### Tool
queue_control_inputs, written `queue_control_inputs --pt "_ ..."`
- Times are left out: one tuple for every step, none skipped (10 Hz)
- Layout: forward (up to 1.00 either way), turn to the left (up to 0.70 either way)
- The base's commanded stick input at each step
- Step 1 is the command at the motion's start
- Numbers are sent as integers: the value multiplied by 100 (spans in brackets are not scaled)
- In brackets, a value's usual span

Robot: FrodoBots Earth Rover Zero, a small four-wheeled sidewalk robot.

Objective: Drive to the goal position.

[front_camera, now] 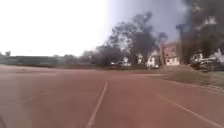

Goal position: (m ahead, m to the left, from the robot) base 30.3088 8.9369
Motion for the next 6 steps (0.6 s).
queue_control_inputs --pt "70 0" --pt "70 0" --pt "70 0" --pt "70 0" --pt "70 0" --pt "70 0"
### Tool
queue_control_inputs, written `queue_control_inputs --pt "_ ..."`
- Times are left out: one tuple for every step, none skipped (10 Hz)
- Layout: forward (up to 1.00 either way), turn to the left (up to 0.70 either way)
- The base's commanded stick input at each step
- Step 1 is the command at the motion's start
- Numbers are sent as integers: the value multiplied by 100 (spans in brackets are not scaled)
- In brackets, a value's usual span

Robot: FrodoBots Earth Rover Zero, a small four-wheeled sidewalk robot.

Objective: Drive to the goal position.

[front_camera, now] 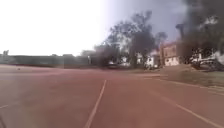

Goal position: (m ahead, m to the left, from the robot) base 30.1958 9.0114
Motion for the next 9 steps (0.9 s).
queue_control_inputs --pt "70 0" --pt "70 0" --pt "70 0" --pt "70 0" --pt "70 0" --pt "70 0" --pt "70 0" --pt "70 0" --pt "70 0"
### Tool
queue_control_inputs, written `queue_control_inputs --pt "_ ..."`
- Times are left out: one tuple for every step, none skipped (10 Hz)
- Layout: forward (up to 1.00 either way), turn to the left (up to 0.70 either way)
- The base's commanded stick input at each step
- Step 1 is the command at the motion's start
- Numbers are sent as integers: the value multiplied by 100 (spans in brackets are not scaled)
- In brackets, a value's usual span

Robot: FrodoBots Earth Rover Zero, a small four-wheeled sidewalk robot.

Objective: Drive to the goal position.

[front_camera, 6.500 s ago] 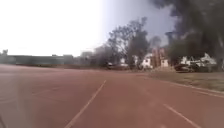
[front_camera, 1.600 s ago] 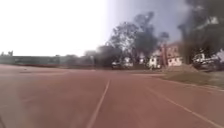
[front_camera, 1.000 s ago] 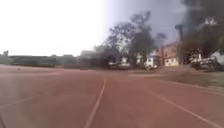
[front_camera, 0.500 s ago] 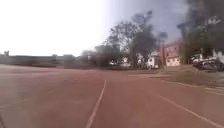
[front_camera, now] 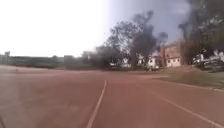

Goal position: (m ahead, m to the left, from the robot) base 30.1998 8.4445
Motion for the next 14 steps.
queue_control_inputs --pt "70 0" --pt "70 0" --pt "70 0" --pt "70 0" --pt "70 0" --pt "70 0" --pt "70 0" --pt "70 0" --pt "70 0" --pt "70 0" --pt "70 0" --pt "70 0" --pt "70 0" --pt "70 0"
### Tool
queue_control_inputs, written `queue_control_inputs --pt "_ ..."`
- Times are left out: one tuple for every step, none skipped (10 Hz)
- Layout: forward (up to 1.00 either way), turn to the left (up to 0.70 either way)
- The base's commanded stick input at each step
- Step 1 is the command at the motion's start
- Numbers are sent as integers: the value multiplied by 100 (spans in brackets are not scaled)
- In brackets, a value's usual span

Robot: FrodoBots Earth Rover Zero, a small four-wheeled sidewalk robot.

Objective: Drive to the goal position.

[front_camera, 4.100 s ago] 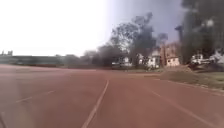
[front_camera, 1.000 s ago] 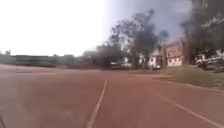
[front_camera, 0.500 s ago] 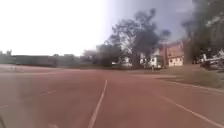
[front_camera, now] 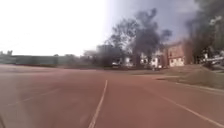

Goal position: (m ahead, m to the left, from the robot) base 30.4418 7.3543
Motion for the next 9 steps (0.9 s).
queue_control_inputs --pt "70 0" --pt "70 0" --pt "70 0" --pt "70 0" --pt "70 0" --pt "70 0" --pt "70 0" --pt "70 0" --pt "70 0"
